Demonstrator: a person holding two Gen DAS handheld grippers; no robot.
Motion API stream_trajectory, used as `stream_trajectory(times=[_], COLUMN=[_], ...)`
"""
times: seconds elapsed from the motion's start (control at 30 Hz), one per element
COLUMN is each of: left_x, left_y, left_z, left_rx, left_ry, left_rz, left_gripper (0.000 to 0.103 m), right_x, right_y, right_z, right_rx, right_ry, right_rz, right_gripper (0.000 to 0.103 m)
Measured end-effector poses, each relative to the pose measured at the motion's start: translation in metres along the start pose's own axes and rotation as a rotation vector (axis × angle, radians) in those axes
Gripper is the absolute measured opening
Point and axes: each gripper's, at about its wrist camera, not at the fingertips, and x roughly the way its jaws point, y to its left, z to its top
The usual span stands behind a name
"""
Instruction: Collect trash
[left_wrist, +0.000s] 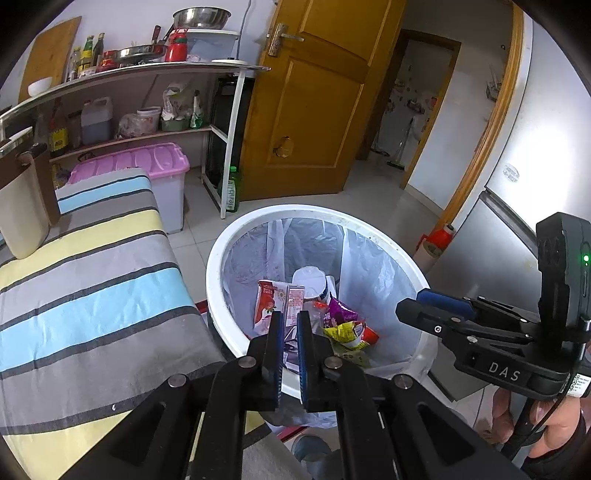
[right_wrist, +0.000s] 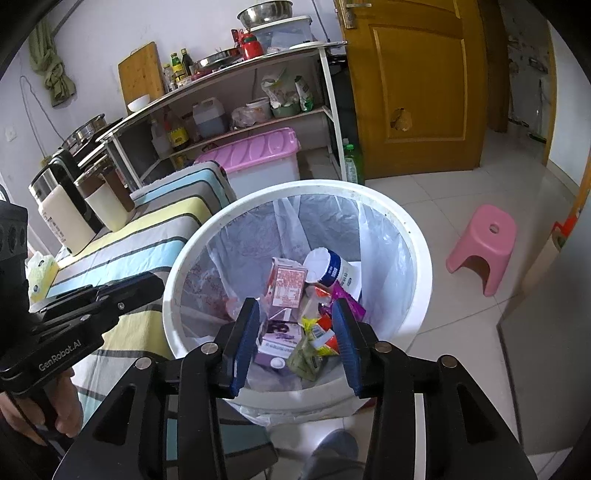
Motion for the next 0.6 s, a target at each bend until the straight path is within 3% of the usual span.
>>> stream_trajectory(times=[0.6], left_x=[-0.061], left_y=[-0.008], left_z=[-0.022], left_rx=[0.006], left_ry=[-0.070], left_rz=[0.032], left_gripper=[0.006], right_x=[-0.052], right_y=[0.047], right_z=[-0.019], right_rx=[-0.073], right_ry=[-0.076], right_rz=[0.038], right_gripper=[0.042])
